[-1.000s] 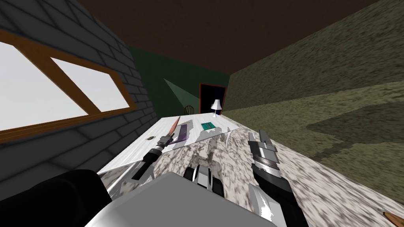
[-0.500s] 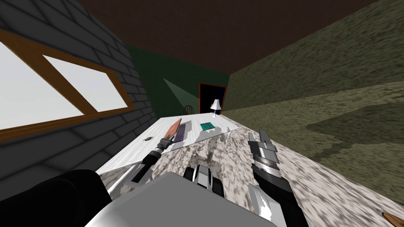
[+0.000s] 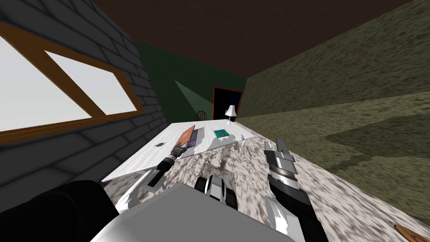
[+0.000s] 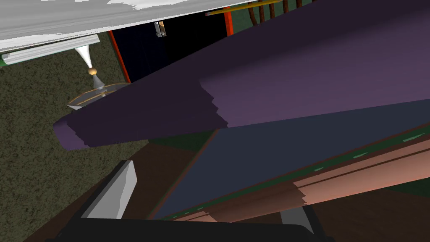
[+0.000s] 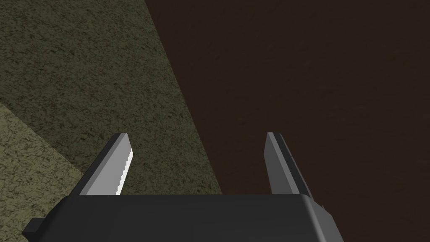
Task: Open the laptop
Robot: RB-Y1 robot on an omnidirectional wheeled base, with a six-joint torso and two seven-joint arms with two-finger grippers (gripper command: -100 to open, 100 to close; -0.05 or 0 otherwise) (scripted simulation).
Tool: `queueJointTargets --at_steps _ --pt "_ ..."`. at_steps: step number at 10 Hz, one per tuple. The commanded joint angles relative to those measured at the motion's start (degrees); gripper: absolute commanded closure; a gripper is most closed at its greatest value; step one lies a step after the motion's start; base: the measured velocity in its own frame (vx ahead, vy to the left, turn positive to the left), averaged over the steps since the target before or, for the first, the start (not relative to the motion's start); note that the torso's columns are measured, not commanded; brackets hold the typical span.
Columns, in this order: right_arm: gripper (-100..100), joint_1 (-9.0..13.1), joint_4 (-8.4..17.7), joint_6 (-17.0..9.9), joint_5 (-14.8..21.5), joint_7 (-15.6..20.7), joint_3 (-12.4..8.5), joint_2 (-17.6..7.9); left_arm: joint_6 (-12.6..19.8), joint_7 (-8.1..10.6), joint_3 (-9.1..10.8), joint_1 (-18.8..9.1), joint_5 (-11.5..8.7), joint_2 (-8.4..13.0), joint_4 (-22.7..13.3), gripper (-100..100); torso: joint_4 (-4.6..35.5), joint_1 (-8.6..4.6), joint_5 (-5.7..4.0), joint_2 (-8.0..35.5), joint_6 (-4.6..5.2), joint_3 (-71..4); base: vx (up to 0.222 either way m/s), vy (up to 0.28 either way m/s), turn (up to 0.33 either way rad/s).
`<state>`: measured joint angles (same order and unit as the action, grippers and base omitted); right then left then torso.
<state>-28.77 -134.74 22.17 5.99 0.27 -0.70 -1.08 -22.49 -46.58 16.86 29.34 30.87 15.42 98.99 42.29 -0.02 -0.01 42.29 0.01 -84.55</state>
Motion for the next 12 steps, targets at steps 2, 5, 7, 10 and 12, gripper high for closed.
queueJointTargets --at_steps 2,5,7,10,12 --pt "0 0.0 0.0 0.0 0.0 0.0 0.0 0.0 0.6 0.72 -0.89 -6.1 1.2 1.0 -5.5 -100 0.0 -0.03 0.03 0.1 -0.01 0.0 -0.081 -0.002 0.021" --pt "0 0.0 0.0 0.0 0.0 0.0 0.0 0.0 1.5 1.60 -1.80 -10.7 2.3 2.3 -9.6 -100 -0.2 0.08 0.17 -0.3 0.12 -0.2 -0.064 -0.013 0.035" --pt "0 0.0 0.0 0.0 0.0 0.0 0.0 0.0 2.4 2.49 -2.70 -14.1 3.5 3.6 -12.7 -100 0.0 0.05 0.03 -0.1 0.01 -0.1 -0.076 -0.026 0.029" --pt "0 0.0 0.0 0.0 0.0 0.0 0.0 0.0 2.4 2.49 -2.70 -18.7 3.5 3.6 -15.5 -100 0.0 0.08 0.02 0.0 0.00 0.0 -0.067 -0.007 0.009" --pt "0 0.0 0.0 0.0 0.0 0.0 0.0 0.0 3.4 3.37 -3.61 -22.8 4.6 4.9 -20.4 -100 0.0 0.05 0.02 0.0 -0.03 0.0 -0.097 -0.007 0.060"
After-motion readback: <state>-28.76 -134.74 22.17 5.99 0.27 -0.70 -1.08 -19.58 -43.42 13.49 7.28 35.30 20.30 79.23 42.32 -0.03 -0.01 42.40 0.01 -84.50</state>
